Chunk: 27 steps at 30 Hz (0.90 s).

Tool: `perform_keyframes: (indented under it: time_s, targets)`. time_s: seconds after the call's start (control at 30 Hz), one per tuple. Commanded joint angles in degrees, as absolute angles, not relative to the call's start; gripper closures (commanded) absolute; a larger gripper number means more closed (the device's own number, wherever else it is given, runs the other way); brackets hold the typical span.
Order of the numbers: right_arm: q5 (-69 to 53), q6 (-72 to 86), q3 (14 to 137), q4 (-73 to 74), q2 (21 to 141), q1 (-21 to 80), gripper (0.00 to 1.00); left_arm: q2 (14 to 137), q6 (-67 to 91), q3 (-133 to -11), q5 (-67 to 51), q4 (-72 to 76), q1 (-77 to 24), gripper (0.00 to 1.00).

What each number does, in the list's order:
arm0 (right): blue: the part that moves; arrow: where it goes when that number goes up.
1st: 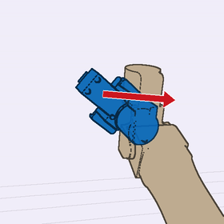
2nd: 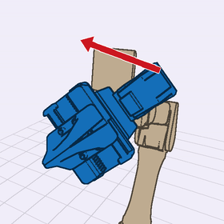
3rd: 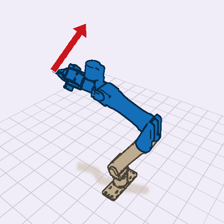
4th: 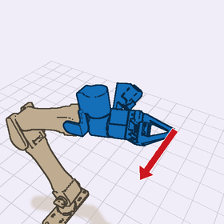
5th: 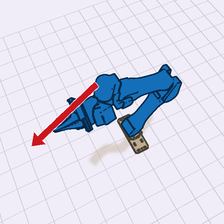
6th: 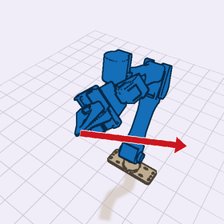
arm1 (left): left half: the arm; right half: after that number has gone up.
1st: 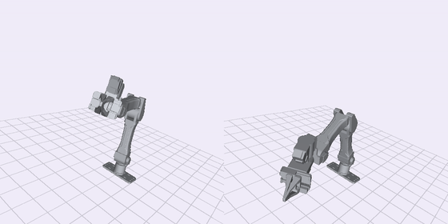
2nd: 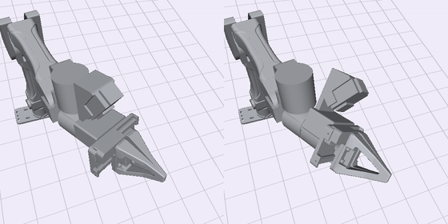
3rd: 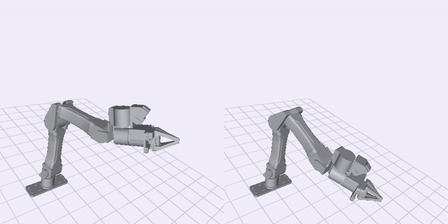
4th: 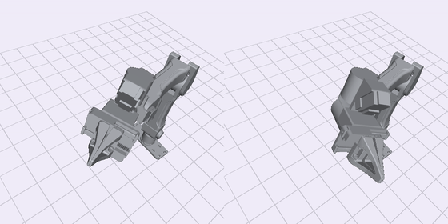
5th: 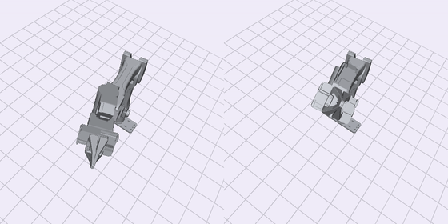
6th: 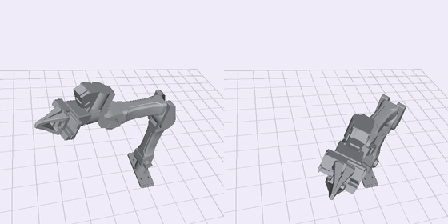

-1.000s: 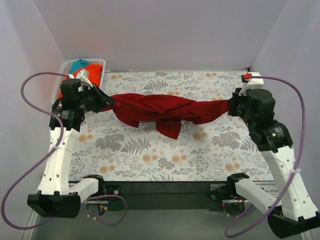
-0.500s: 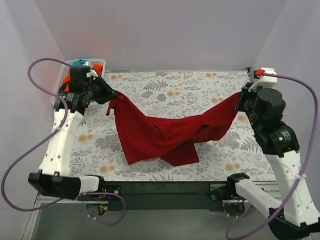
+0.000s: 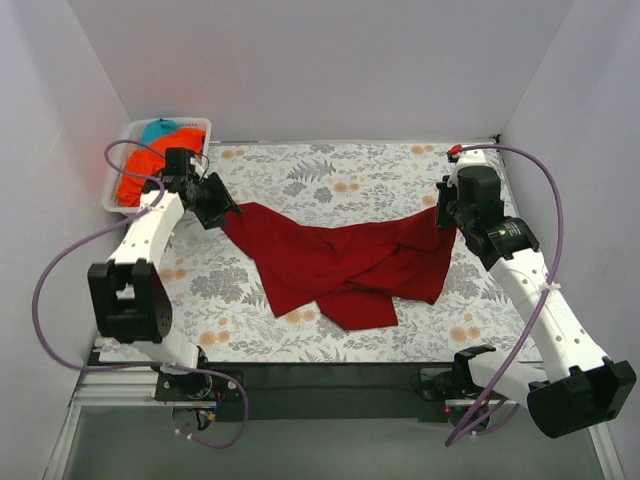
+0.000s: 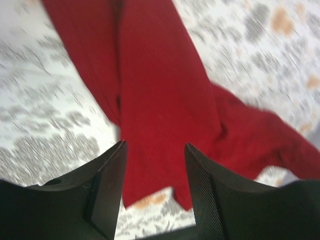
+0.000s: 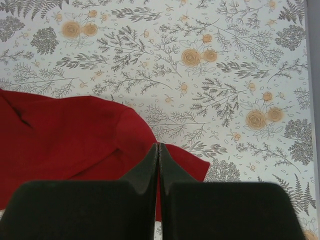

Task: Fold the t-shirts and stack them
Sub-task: Flatten the tshirt out

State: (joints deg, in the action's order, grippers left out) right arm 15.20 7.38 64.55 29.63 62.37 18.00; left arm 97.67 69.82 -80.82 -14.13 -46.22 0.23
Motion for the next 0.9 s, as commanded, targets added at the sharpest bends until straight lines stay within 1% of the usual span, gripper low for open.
perform_keyframes:
  time_s: [0.0,0.1,0.13,0.3,0.47,0.67,0.8,0.87]
  targets:
    - [11.87,8.61,64.34,26.8,60.73,17.67,0.99,81.52,69.34,-72.65,-23.72,-42.45,-1.58,0.53]
    - [11.25,8.96,64.16,28.03,60.47,17.75,0.99,74.39,70.57,-66.11,-23.38,-43.85,-4.56,0.58]
    - [11.25,9.05,64.25,28.39,60.47,17.75,0.99,72.96,70.84,-62.18,-23.03,-44.29,-5.44,0.59]
    - [11.86,8.7,64.69,30.58,59.94,17.67,0.99,70.58,71.98,-55.03,-16.98,-50.18,-12.81,0.64]
    - [11.95,9.05,64.6,32.34,59.68,17.67,0.99,71.45,74.88,-50.2,-13.36,-51.68,-18.36,0.63]
    - [10.99,9.76,62.93,33.05,58.27,17.75,0.99,74.26,78.04,-47.82,-8.36,-51.24,-26.27,0.6]
    - [10.55,10.11,62.4,33.31,57.92,17.67,0.99,78.56,80.06,-47.11,-5.11,-48.87,-31.89,0.57]
    - [10.63,10.28,62.05,33.48,57.75,17.67,0.99,81.98,80.33,-47.63,-3.09,-47.64,-33.04,0.55]
